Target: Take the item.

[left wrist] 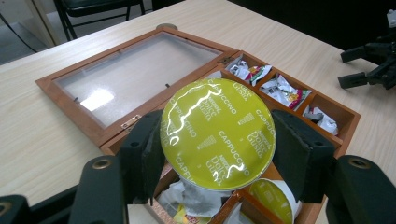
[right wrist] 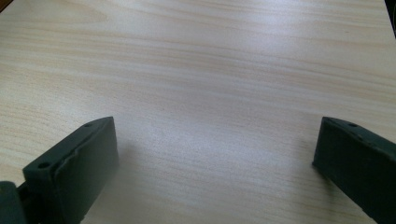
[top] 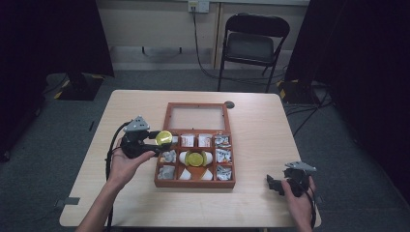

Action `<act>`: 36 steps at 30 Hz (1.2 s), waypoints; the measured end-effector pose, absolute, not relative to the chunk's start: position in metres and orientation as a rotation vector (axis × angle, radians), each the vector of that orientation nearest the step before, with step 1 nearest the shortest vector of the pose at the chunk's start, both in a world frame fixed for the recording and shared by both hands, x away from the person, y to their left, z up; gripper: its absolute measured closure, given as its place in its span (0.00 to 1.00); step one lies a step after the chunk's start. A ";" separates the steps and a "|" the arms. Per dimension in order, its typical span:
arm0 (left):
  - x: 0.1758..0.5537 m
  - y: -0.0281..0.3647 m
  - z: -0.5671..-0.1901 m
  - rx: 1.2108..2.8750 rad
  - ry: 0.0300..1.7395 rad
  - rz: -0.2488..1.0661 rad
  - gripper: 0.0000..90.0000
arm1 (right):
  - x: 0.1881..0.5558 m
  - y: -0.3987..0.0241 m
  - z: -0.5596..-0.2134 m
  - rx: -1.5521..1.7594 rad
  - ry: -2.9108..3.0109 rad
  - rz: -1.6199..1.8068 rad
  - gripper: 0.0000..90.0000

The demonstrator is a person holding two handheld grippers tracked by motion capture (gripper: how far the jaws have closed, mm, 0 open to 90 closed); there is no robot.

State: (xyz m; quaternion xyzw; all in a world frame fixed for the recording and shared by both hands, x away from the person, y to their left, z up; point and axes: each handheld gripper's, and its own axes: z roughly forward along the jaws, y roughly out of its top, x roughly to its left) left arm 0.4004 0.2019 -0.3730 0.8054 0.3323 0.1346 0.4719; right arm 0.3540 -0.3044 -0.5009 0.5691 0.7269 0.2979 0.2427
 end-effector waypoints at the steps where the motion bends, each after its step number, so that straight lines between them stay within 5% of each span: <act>1: 0.401 0.204 -0.373 1.970 0.816 0.332 0.42 | 0.354 -0.304 -0.501 1.555 1.987 0.814 0.00; 36: 0.406 0.253 -0.374 1.921 0.952 0.398 0.42 | 0.354 -0.304 -0.501 1.555 1.988 0.814 0.00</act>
